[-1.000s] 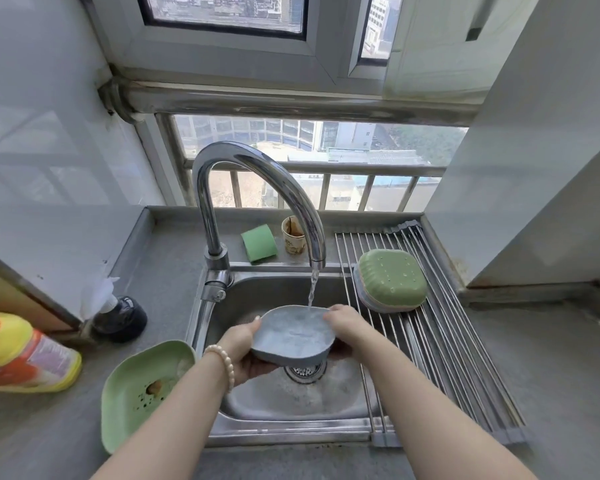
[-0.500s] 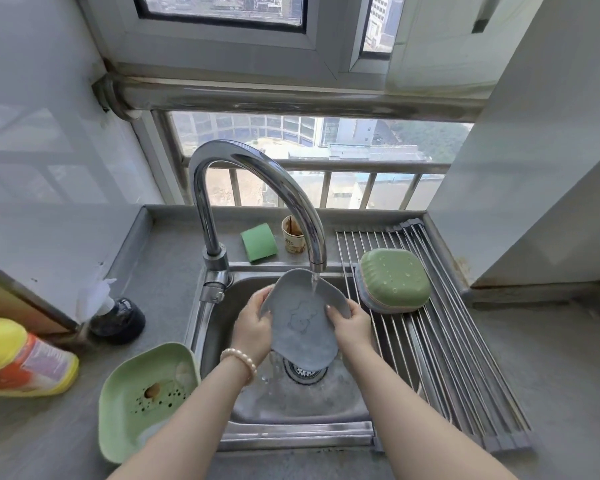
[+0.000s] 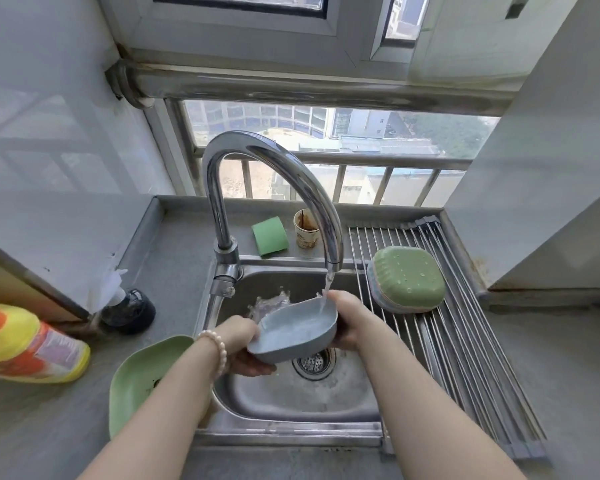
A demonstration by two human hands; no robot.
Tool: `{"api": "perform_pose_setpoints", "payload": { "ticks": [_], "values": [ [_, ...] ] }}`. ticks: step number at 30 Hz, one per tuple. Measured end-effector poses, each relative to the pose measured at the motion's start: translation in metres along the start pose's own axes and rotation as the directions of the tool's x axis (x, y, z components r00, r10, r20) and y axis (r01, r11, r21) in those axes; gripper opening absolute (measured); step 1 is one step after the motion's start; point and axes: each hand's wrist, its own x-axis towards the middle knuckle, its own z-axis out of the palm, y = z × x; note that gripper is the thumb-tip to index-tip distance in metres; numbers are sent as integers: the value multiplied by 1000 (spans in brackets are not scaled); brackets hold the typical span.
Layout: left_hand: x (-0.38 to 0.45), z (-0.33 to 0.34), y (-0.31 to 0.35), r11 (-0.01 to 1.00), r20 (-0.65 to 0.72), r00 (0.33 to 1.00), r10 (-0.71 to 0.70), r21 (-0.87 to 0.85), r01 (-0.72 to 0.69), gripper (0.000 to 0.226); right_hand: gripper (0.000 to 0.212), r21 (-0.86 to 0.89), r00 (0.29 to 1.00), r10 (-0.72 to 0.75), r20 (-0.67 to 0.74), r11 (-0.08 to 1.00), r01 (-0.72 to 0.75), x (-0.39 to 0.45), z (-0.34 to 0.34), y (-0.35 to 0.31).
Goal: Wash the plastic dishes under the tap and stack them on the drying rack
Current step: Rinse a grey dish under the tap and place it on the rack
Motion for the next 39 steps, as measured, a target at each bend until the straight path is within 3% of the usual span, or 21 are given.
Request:
{"api": "perform_pose_setpoints", "payload": {
  "ticks": [3,5,8,10,12,14,17,19,21,23,25,27,28,31,33,36,39],
  "values": [
    [12,17,-12,998,109,993,-51,-27,54,37,22,-318,988,-134,-75,942,104,-14,2,-8],
    [22,30,-15,996,141,989,-49,-63,58,52,20,-501,956,-283,-82,841,206,-15,1,-9],
    [31,48,-13,985,179,984,5,-169,26,57,14,-714,820,-571,41,557,424,-8,-8,-4],
    [36,56,-9,958,188,980,61,-288,-4,52,8,-730,737,-659,149,430,532,-13,-18,-2],
    [40,60,-2,920,91,983,159,-376,-114,44,27,-591,677,-708,199,464,660,-23,-29,-1],
    [39,59,5,875,-96,943,320,-351,-333,33,32,-309,696,-709,112,641,703,-26,-43,2],
    [24,55,18,747,-256,745,616,-113,-656,21,8,-126,766,-625,-148,780,612,-11,-55,20],
    [14,54,26,627,-260,594,761,62,-776,2,19,32,823,-509,-252,846,533,-1,-48,34],
    [5,56,31,528,-212,491,845,186,-829,27,25,244,893,-401,-204,863,443,6,-35,47],
    [-7,56,34,492,-201,452,869,266,-829,44,42,403,939,-331,-92,850,339,8,-17,52],
    [-12,51,35,494,-235,435,869,364,-790,52,42,485,960,-276,-56,833,268,9,-2,50],
    [-16,42,37,525,-263,455,851,458,-718,56,34,430,971,-226,-73,872,235,9,10,44],
    [-17,37,38,567,-279,496,822,478,-671,56,34,376,979,-194,-65,904,204,8,13,41],
    [-11,21,38,772,-328,710,623,407,-488,49,27,161,996,-78,-33,983,83,-2,15,33],
    [-4,11,32,906,-332,845,419,217,-364,40,17,-59,996,-46,-80,997,41,-14,13,26],
    [6,14,16,965,-240,935,260,24,-262,24,20,-355,952,-226,-205,924,143,-23,5,15],
    [13,38,-7,969,-174,963,206,-101,-225,12,21,-685,873,-451,-186,697,214,-30,-1,7]
  ]
}}
